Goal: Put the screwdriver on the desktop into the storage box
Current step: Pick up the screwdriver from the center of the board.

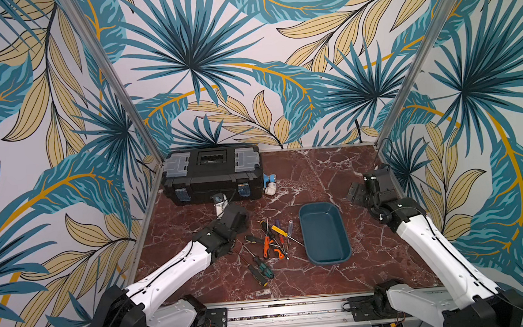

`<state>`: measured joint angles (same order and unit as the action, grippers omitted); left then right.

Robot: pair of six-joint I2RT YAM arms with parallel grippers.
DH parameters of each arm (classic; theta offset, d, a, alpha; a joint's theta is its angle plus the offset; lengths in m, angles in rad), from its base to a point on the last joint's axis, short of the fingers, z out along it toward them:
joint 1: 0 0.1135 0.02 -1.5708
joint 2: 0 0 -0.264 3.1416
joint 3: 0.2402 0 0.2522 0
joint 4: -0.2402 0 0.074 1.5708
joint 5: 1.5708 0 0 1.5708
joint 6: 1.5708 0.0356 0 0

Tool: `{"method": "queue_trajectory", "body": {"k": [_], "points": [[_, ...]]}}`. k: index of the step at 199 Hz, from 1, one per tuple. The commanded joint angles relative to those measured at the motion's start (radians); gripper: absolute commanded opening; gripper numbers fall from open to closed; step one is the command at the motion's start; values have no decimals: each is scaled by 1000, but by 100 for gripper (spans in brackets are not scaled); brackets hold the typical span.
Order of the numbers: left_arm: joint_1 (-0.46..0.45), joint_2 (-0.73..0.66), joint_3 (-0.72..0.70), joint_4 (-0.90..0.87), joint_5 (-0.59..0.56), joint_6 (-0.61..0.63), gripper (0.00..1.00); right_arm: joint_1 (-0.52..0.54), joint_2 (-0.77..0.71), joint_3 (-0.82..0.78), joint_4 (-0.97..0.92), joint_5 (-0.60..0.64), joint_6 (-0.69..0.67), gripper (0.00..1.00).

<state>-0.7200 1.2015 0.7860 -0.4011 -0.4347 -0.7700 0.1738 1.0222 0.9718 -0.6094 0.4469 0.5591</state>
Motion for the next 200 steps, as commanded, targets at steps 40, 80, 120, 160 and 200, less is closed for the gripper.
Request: {"method": "queue_trajectory", "body": {"k": [40,80,120,160,200], "points": [[-101,316,164,31,215,-84,61,28,55,20,-125,-289,58,74],[-101,405,220,-5,260,-55,55,191,41,-3,-161,-314,91,35],[-100,472,233,-42,241,-41,41,312,63,21,-176,-296,115,12],[-99,483,269,-112,149,-33,27,398,112,82,-177,-257,108,0],[-97,483,304,-157,113,-6,7,485,170,126,-177,-184,123,0]]}}
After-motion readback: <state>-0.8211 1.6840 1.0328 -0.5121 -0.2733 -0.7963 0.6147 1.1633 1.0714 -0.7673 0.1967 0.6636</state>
